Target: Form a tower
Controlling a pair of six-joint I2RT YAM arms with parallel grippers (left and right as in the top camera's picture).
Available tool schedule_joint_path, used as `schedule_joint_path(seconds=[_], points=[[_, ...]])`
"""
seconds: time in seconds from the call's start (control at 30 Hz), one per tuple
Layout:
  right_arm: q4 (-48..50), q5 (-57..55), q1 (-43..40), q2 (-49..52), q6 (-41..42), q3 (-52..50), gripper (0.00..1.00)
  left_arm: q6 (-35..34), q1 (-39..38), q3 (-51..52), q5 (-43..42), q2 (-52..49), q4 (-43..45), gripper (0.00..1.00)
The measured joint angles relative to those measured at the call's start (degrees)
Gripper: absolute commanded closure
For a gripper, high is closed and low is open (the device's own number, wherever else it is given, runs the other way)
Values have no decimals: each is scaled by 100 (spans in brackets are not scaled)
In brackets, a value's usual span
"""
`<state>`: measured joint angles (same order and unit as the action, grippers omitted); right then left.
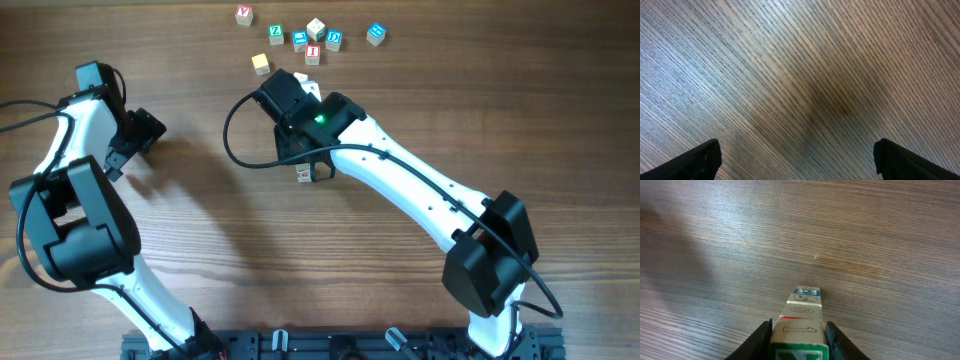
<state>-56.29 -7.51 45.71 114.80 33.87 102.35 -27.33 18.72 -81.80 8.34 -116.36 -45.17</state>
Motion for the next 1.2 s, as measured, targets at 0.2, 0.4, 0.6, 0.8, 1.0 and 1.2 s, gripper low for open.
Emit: schedule_joint_path(seconds=[0.2, 0.4, 0.6, 0.8, 1.0, 1.2], points=[[0, 61, 0, 0, 61, 0, 45, 0, 0, 0, 0, 0, 0, 0], [188, 66, 0, 0, 61, -4, 31, 0, 0, 0, 0, 0, 0, 0], [1032, -367, -48, 0, 61, -26, 17, 2, 0, 0, 0, 2, 0, 0], [1217, -511, -1038, 0, 59, -26, 7, 0, 0, 0, 0, 0, 0, 0], [1016, -494, -2177, 0, -251, -26, 0, 0, 0, 0, 0, 2, 0, 0], [619, -496, -2973, 0, -507, -28, 0, 0, 0, 0, 0, 2, 0, 0]])
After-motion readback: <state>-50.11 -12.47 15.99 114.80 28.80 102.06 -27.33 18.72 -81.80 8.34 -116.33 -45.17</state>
